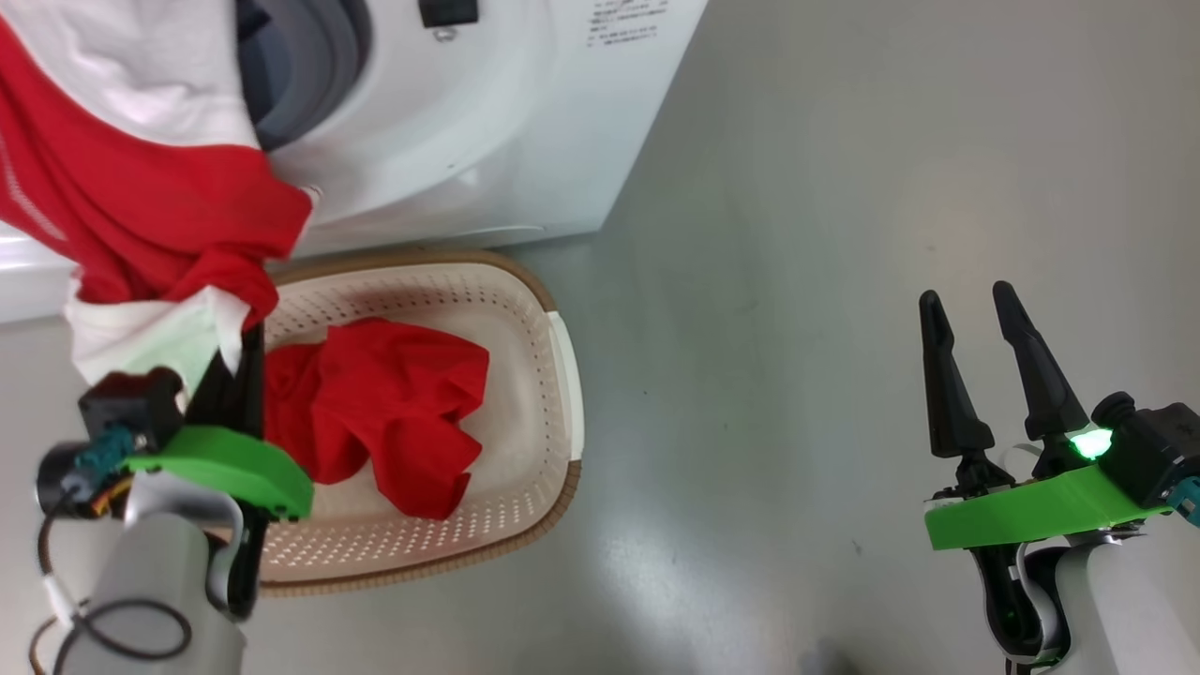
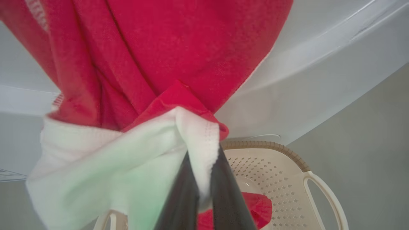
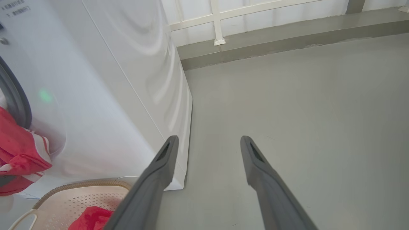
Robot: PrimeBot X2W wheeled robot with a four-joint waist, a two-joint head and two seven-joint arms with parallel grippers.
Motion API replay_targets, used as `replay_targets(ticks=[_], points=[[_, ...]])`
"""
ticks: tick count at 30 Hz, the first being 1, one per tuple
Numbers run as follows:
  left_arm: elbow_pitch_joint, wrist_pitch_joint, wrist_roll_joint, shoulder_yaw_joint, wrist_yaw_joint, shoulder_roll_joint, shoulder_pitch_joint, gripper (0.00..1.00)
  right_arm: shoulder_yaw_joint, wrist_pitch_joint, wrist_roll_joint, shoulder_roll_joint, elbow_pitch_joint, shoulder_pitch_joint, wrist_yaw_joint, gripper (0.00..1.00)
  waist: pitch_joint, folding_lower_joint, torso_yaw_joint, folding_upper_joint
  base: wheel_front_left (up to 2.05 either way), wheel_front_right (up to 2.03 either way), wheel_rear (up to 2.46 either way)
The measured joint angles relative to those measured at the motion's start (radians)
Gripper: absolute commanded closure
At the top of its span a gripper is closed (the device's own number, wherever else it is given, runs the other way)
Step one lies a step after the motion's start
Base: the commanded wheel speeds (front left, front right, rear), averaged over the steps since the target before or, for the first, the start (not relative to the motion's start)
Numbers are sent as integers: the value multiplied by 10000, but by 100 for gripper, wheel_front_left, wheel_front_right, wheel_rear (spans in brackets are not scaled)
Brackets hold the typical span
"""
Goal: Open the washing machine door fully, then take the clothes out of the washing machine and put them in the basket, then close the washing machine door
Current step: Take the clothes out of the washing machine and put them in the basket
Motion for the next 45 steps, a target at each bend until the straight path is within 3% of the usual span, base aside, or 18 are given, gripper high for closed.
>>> replay_targets(ticks=[4, 7, 11, 13, 17, 31, 45], points=[[723, 0, 36, -174, 0, 146, -578, 91, 21, 0, 71, -2, -6, -13, 0, 0, 211, 0, -132, 0, 0, 0, 0], [1277, 0, 27, -347, 0, 249, -880, 83, 21, 0, 71, -4, -8, -73, 0, 0, 311, 0, -213, 0, 0, 0, 0], [1620, 0, -96, -399, 0, 301, -1168, 56, 21, 0, 71, -6, -13, -176, 0, 0, 364, 0, -256, 0, 0, 0, 0], [1680, 0, -144, -424, 0, 313, -1214, 17, 29, 0, 71, -6, -8, -176, 0, 0, 345, 0, -261, 0, 0, 0, 0], [1641, 0, -199, -474, 0, 313, -1214, 0, 25, 0, 71, -6, -4, -175, 0, 0, 285, 0, -227, 0, 0, 0, 0], [-111, 0, -134, -81, 0, 267, -524, 0, 8, 0, 54, -8, 12, -163, 0, 0, 30, 0, 5, 0, 0, 0, 0], [-3185, 0, 219, 926, 0, 8, 1488, 0, -61, 0, -134, -23, 17, -64, 0, 0, -234, 0, 298, 0, 0, 0, 0]])
